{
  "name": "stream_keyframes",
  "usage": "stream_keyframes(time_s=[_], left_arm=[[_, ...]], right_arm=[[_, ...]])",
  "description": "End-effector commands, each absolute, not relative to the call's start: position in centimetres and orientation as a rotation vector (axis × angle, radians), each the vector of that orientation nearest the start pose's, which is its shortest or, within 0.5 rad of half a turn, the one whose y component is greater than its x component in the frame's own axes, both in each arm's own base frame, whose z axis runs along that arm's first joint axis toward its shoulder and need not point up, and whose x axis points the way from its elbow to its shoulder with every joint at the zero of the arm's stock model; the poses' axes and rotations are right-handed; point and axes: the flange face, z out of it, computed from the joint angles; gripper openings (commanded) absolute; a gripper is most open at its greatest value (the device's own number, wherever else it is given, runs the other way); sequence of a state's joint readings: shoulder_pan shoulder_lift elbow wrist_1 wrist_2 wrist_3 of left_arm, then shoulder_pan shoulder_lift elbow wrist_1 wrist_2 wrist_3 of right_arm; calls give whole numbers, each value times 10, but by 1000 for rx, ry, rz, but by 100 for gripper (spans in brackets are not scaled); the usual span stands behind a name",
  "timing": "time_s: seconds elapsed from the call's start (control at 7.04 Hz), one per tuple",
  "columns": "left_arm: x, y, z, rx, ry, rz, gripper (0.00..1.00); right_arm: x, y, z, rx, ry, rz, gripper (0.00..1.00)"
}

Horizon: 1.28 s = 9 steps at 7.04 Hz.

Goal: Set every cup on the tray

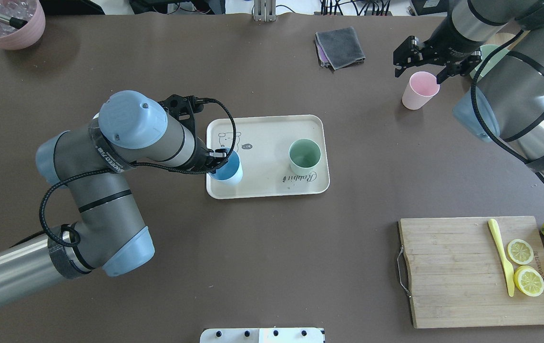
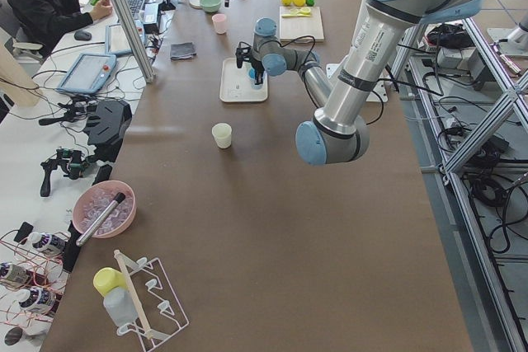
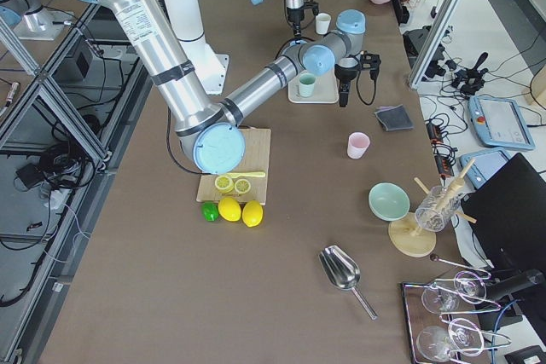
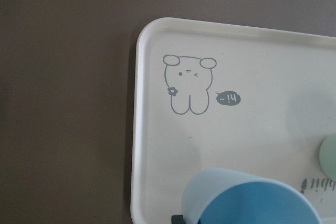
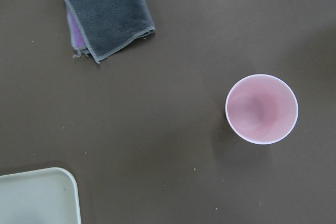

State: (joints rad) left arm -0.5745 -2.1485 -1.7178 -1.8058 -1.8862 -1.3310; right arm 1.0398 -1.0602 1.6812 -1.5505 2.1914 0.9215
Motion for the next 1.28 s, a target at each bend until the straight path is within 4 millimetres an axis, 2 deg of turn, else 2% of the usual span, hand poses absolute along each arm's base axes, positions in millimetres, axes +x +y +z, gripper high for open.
stream_keyframes(time_s=[0.0, 0.28, 0.57, 0.85, 0.99, 1.14], left_arm=[[513, -454, 228, 123, 972, -163, 0], [520, -460, 229, 123, 962, -164, 0], [518, -463, 228, 158, 955, -177, 97], [510, -459, 217, 179, 974, -151, 98], [502, -460, 211, 195, 986, -140, 98], [486, -462, 203, 210, 982, -132, 98]], right_arm=[[-264, -623, 350, 32, -810, 182, 100], [-259, -646, 384, 43, -804, 183, 100], [-258, -652, 407, 38, -794, 182, 100], [-258, -656, 433, 17, -764, 162, 100], [-258, -659, 437, 28, -749, 167, 100], [-261, -665, 456, 47, -749, 164, 100]])
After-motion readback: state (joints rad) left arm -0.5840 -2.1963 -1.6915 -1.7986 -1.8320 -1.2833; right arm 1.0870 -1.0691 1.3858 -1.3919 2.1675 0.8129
